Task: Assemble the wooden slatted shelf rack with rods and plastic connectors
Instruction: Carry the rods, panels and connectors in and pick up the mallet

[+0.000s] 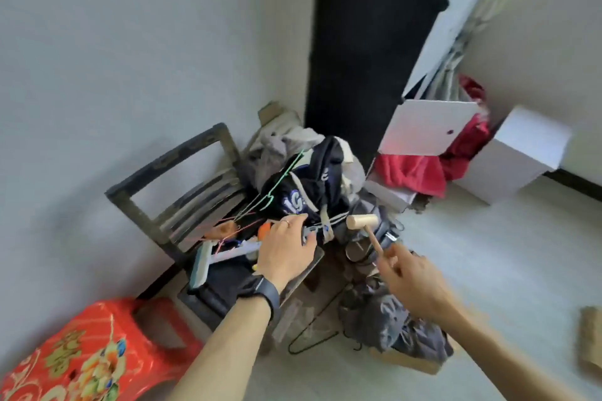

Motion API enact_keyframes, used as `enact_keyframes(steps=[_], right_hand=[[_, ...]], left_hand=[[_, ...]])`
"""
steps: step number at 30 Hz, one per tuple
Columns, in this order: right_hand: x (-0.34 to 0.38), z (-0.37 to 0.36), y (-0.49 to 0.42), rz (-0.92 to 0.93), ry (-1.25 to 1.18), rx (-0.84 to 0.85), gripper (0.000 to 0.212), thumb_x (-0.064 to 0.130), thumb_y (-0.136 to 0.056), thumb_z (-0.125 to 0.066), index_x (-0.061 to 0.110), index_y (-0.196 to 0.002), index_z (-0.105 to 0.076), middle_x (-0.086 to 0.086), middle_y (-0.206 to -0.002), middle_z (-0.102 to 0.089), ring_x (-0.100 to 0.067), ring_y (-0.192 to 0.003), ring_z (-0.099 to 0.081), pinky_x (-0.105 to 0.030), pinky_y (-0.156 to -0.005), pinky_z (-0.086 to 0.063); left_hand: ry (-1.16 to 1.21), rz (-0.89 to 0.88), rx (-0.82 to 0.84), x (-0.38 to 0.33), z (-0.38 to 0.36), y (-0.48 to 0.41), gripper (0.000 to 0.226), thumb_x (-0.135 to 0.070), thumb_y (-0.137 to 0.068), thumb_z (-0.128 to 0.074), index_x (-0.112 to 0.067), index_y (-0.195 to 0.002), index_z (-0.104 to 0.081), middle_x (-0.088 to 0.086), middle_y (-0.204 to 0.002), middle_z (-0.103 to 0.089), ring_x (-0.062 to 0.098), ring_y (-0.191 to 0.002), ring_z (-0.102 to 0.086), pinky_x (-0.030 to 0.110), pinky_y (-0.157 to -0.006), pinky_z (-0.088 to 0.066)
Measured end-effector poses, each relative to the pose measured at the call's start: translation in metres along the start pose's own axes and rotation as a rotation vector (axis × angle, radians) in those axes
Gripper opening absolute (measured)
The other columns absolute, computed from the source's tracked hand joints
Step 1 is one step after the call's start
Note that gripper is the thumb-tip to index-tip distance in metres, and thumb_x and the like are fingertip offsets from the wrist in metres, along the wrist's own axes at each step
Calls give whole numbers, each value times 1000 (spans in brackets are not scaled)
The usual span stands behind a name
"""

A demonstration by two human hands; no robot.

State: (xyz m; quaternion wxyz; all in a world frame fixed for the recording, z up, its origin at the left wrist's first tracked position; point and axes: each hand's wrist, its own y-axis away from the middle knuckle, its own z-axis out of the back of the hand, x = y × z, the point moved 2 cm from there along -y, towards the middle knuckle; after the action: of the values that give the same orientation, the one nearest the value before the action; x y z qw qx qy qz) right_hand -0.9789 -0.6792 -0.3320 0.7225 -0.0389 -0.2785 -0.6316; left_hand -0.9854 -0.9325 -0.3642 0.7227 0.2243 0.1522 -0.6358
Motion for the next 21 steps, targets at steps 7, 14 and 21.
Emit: enact_keyframes(steps=[7, 14, 21], right_hand=[[-228, 177, 110, -255, -163, -441, 24, 44, -96, -60, 30, -80, -49, 8, -51, -60, -9, -46, -53, -31, -47, -39], [-435, 300, 231, -538, -306, -731, 19, 44, -93, -61, 30, -82, -54, 15, -57, -63, -3, -53, -57, -28, -52, -41], [-607, 387, 309, -728, -317, -871, 23, 43, -97, -57, 28, -80, -52, 10, -58, -63, -4, -54, -59, -24, -48, -37]], left_hand=[[-139, -492, 38, -346, -73, -6, 49, -43, -100, -44, -26, -147, -47, -2, -145, -53, 21, -133, -46, 39, -113, -33], [-242, -802, 96, -626, -160, 22, 50, -45, -100, -44, -30, -148, -44, -7, -148, -49, 15, -137, -43, 37, -115, -29], [-278, -1053, 125, -843, -251, 38, 53, -46, -100, -45, -31, -151, -40, -4, -147, -49, 18, -136, -43, 36, -116, -29]])
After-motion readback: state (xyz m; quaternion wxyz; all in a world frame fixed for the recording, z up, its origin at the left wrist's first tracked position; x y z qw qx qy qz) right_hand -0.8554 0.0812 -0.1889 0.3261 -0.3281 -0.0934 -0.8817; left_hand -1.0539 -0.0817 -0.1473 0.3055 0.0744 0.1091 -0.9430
